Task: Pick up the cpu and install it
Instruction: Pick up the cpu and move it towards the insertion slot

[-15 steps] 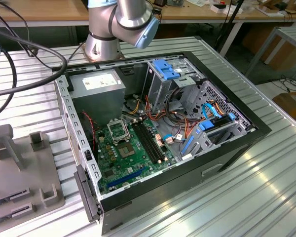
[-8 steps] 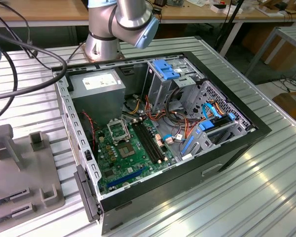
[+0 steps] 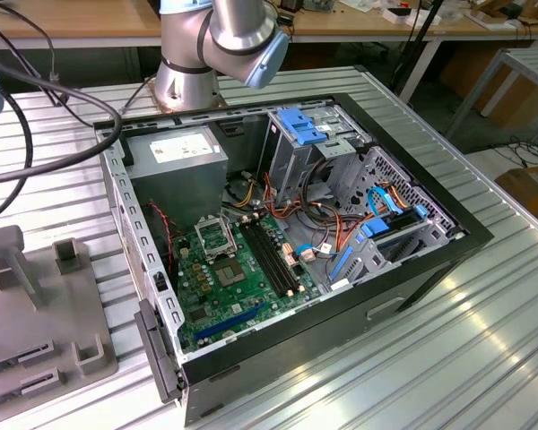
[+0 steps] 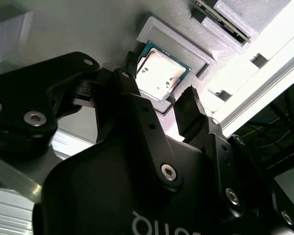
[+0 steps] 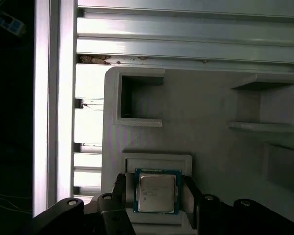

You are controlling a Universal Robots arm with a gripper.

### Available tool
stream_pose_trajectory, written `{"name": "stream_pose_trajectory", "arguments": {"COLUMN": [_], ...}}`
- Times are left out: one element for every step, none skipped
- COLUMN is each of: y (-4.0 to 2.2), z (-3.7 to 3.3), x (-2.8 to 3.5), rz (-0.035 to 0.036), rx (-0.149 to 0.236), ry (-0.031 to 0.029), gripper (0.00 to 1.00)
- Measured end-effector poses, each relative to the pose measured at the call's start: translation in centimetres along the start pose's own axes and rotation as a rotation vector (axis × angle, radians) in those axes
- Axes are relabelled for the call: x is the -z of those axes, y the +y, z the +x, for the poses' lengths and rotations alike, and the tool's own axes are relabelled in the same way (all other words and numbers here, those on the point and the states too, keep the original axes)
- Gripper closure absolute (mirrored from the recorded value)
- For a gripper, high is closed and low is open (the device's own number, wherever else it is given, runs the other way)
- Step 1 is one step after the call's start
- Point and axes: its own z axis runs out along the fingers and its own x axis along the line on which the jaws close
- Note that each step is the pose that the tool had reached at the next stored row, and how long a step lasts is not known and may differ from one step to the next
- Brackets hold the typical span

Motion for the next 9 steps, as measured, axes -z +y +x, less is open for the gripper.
{"name": "stream_pose_trajectory", "arguments": {"y": [0.0,0.0,0.0,0.0,0.0,0.0,0.0,0.0,0.0], "z": [0.0,0.0,0.0,0.0,0.0,0.0,-0.01,0.0,0.0], "x": [-0.02,-0.04,-0.05,-0.05,-0.05,-0.05,-0.05,-0.05,-0.05], "rz": [-0.0001,-0.0001,-0.0001,0.0,-0.0001,0.0,-0.0001,-0.0001,-0.0001], "rx": [0.0,-0.001,-0.001,-0.001,-0.001,-0.001,-0.001,-0.001,-0.001], "ry": [0.0,0.0,-0.0001,-0.0001,-0.0001,-0.0001,-0.0001,-0.0001,-0.0001], "gripper": [0.43,0.43,0.43,0.43,0.43,0.43,0.43,0.43,0.43]}}
